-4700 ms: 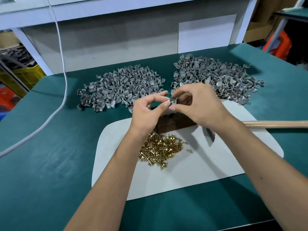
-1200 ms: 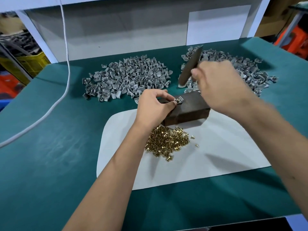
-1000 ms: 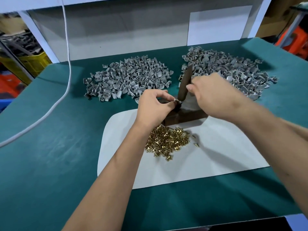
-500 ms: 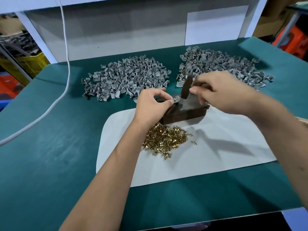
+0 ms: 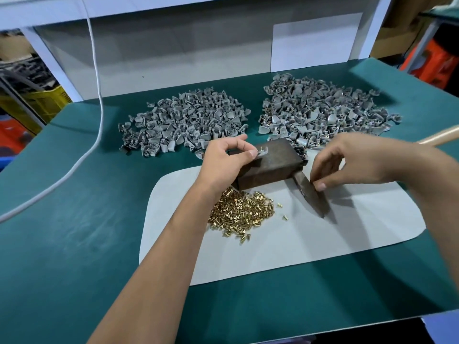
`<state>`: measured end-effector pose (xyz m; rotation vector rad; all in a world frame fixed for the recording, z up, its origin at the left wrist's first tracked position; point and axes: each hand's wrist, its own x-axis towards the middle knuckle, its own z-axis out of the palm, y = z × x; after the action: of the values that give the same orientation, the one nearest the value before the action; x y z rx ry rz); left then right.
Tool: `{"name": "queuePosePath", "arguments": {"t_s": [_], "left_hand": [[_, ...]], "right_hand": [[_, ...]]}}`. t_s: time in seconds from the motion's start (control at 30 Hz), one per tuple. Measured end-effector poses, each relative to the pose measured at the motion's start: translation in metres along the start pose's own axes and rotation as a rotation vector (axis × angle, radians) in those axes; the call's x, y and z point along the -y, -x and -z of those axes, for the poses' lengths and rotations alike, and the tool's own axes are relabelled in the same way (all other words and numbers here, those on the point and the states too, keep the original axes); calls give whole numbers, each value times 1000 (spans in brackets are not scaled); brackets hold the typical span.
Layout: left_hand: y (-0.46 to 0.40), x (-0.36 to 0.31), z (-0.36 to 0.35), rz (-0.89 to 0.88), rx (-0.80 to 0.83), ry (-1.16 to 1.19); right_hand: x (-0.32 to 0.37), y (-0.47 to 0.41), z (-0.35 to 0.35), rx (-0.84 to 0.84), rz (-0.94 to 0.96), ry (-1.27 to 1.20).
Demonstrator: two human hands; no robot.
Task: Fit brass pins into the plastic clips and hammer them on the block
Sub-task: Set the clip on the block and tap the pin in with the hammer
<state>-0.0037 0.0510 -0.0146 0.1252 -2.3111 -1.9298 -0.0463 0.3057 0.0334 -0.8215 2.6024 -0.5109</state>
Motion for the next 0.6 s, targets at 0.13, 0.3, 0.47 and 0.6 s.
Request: {"name": "queuePosePath", "arguments": {"t_s": [0.13, 0.3, 0.47, 0.6], "left_hand": [[-1, 1, 0, -18, 4, 4], [-1, 1, 1, -66, 1, 23], [-4, 5, 2, -130, -17, 0], [-5, 7, -2, -234, -93, -24]], "right_hand": [[19, -13, -3, -470, 70, -58], [42, -44, -31, -496, 101, -141], [44, -48, -48, -689, 210, -262], [51, -48, -58, -796, 277, -206]]}}
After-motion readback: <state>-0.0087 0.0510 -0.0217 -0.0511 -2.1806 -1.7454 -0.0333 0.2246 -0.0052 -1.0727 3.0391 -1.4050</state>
